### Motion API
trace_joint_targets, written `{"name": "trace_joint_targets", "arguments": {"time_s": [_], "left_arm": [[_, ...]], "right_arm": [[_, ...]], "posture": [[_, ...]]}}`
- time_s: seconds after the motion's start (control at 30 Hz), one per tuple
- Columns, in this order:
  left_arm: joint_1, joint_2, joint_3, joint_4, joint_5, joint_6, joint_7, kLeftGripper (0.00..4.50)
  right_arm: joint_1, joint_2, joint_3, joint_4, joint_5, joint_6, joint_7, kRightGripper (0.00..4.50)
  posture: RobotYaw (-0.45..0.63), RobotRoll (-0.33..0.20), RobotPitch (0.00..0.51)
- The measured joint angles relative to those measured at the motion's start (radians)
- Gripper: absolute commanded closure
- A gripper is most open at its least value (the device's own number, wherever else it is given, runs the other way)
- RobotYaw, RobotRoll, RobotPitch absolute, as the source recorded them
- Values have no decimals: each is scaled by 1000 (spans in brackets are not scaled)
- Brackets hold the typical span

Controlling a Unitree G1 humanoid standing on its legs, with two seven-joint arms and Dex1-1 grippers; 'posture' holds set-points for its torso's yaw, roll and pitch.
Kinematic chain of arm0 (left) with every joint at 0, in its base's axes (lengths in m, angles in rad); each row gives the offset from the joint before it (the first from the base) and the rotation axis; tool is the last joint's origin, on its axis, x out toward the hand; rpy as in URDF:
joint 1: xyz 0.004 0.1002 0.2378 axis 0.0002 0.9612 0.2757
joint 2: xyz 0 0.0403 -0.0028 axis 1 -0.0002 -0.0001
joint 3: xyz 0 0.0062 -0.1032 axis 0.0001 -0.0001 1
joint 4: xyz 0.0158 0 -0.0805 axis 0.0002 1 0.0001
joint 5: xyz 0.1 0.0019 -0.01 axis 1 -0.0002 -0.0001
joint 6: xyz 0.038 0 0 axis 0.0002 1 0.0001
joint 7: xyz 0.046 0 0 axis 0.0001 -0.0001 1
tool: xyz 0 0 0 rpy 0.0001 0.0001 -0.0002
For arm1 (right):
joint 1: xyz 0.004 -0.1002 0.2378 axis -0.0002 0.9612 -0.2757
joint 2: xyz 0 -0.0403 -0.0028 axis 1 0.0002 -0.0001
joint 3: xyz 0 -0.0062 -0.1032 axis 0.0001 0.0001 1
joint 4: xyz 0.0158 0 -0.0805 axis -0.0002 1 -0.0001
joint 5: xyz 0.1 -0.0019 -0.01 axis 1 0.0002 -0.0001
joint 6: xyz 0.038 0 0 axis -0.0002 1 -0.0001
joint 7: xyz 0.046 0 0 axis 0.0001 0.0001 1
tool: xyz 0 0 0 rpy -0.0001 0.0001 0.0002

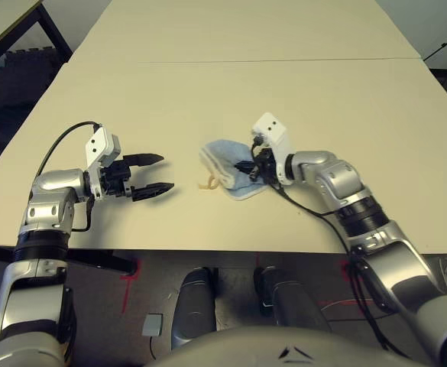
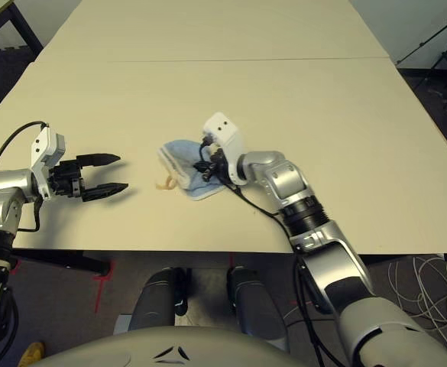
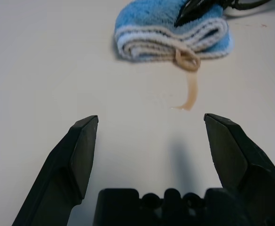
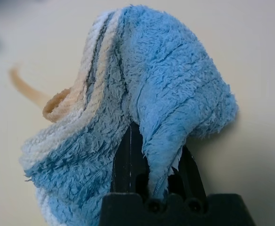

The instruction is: Wipe the water off the table with a rag.

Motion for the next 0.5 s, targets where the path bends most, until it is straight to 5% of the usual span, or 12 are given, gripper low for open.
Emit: {"name": "trace_joint_targets", "arguments": {"time_s": [0.23,0.5], "left_arm": [[-45,-3,-16,67,13,-32,-16,0],[-101,-43,-40,123,24,-58,-23,0]], "right_arm": [[67,-240,-114,-29,10,37,40,4448],[32,-234,-290,-117,206,249,58,4448]], "posture": [[-233,0,132],[-258,0,128]]}}
